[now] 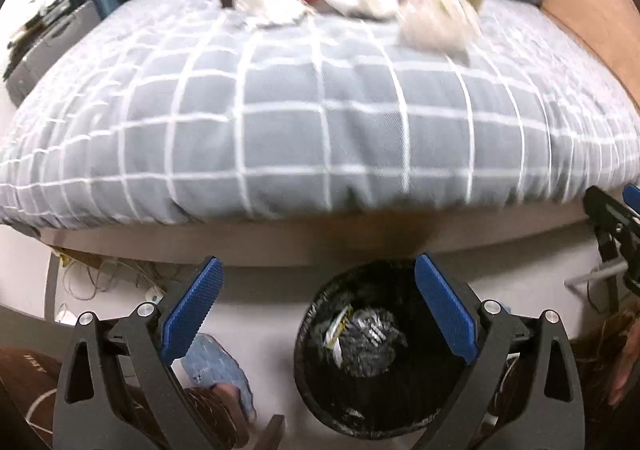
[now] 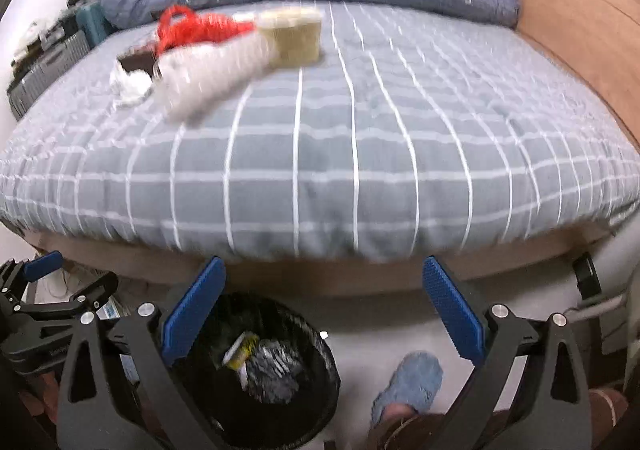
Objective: Collect trash
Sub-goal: 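Raise both tools back toward the remaining trash on the bed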
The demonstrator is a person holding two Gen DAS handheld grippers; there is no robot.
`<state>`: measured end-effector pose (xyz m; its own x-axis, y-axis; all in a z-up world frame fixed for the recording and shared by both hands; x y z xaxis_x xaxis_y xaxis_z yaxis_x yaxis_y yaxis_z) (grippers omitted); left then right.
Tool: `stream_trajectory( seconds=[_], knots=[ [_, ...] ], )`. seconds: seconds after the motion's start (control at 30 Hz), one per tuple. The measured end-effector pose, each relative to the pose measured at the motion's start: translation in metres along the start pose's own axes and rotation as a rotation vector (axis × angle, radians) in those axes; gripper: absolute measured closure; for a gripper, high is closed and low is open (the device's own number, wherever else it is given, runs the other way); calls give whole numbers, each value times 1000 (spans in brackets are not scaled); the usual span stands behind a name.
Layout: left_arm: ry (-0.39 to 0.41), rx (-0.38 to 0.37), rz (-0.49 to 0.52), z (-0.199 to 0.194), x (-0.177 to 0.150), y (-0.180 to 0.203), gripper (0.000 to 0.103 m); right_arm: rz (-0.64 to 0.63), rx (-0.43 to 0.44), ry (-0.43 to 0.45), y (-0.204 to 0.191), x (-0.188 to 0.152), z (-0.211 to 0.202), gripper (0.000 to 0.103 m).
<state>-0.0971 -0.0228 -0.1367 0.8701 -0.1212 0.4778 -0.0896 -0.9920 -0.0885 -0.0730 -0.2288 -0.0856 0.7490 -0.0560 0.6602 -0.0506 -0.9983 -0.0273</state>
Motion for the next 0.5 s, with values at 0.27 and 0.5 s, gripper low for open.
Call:
stream_trajectory(
  seconds=[0.27,0.5],
  knots=[
    [100,7,-27,-29,30,-16,8,-22,16,102,-9,32,-19,8],
    [159,-5,-61,-41,57,-28,8,-26,36,155,-17,51,-27,8]
  ],
)
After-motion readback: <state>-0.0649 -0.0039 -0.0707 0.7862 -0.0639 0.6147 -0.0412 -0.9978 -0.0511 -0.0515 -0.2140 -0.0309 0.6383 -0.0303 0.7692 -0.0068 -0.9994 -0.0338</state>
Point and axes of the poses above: each gripper's, at about its wrist camera, not at the fingertips, and z roughly the way its jaws point, y to its right, x to its top, the point moved 1 cm from there along z, roughly the way its jaws point, and after that the axes turned 5 degrees about z, right-handed, at the moved point
